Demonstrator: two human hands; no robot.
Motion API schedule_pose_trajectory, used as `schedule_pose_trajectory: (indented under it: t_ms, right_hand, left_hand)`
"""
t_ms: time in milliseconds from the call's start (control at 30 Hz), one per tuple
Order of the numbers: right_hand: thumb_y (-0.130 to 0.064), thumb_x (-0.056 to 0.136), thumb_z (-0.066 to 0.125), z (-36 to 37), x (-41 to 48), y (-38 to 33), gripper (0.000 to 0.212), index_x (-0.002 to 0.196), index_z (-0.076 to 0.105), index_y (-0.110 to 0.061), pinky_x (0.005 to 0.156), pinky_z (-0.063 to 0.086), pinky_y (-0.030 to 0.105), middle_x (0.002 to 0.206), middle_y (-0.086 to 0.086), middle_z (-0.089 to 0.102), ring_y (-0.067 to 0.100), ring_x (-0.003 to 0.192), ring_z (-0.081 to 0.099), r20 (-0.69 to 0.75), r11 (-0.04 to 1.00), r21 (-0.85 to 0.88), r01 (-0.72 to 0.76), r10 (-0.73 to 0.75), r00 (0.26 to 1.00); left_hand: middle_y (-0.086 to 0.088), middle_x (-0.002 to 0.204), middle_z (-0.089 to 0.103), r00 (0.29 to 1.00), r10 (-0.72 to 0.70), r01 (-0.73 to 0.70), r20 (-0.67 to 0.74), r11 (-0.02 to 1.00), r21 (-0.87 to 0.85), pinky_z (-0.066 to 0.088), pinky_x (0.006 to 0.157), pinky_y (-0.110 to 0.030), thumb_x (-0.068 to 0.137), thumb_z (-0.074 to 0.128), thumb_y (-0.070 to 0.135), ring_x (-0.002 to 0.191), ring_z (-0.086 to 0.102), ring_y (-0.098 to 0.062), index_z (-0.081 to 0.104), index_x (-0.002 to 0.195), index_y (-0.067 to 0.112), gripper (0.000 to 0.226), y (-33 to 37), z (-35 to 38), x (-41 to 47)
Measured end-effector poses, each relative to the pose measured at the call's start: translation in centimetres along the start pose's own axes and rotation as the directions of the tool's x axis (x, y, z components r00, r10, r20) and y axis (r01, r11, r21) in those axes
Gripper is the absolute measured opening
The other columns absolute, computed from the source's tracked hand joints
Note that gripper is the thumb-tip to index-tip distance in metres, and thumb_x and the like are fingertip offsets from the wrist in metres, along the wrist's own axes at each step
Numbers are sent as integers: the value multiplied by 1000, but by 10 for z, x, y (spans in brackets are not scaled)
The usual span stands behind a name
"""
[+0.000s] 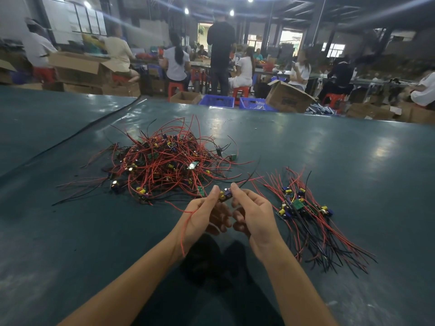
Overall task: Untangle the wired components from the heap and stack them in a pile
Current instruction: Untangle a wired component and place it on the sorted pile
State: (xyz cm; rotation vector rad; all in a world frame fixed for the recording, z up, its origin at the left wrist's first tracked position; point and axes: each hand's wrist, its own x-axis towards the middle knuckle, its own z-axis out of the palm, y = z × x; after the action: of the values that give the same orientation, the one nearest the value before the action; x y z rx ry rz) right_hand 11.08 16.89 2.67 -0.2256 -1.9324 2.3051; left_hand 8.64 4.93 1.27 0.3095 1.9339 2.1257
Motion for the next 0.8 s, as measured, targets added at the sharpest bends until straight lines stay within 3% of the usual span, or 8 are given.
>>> schedule_pose_trajectory:
  t_ms: [100,233,300,400,500,600,700,800]
  right_hand:
    - [-53,57,80,1,-4,2,39,81,72,-24,75,50,43,86,15,67,29,81,63,123,999,-30,39,-35,992]
    - [-30,61,82,2,-3,7,27,83,71,-19,61,56,24,73,2,71,14,69,68,159,988,29,151,-154,975]
    - [-27,62,81,1,-2,8,28,84,68,-14,63,55,20,73,-1,72,12,69,70,125,979,51,199,-204,971]
    - [-24,71,82,1,2,7,23,84,65,-16,55,52,19,68,-2,69,9,60,64,-38,962,44,270,-269,962]
    - [-19,81,78,-4,10,4,15,85,64,-15,37,36,16,64,-6,66,4,45,50,-373,939,182,290,-207,904]
    - [-26,84,76,-22,18,1,20,98,67,-16,38,36,17,89,-6,72,5,54,58,-556,897,393,201,58,829]
    - [-21,88,71,-35,19,-1,34,118,62,-9,39,40,17,112,-3,67,6,66,66,-507,839,533,109,214,835]
    - [-19,90,67,-34,19,-1,30,119,62,-11,40,41,17,123,-1,65,7,70,68,-465,852,517,80,201,862]
  left_hand:
    - [-4,60,63,998,15,-13,61,999,-40,49,56,-24,83,43,65,55,60,-16,68,56,20,58,2,-4,-1]
    - [-9,64,66,995,7,1,95,996,-92,51,59,-26,85,49,58,59,63,-18,75,71,14,54,5,-11,-2]
    - [-8,65,65,993,4,6,115,996,-91,52,61,-27,86,50,56,60,62,-18,76,74,14,51,5,-13,-2]
    - [-6,64,63,994,-7,15,110,997,-76,49,60,-26,80,55,57,57,59,-17,71,69,17,45,5,-13,-1]
    - [-3,63,63,1000,-6,6,15,1000,-20,47,59,-26,90,56,43,56,58,-15,68,64,21,37,3,-16,2]
    - [-1,64,67,989,96,-73,-109,977,199,45,61,-25,98,53,28,59,59,-11,67,68,15,36,-2,-22,7]
    - [8,65,64,930,312,-177,-192,842,509,42,61,-20,96,57,27,59,53,-3,68,72,17,29,-9,-29,11]
    - [7,102,63,838,521,-213,-163,587,781,43,85,-25,91,63,26,99,53,-11,71,90,20,10,-15,-36,12]
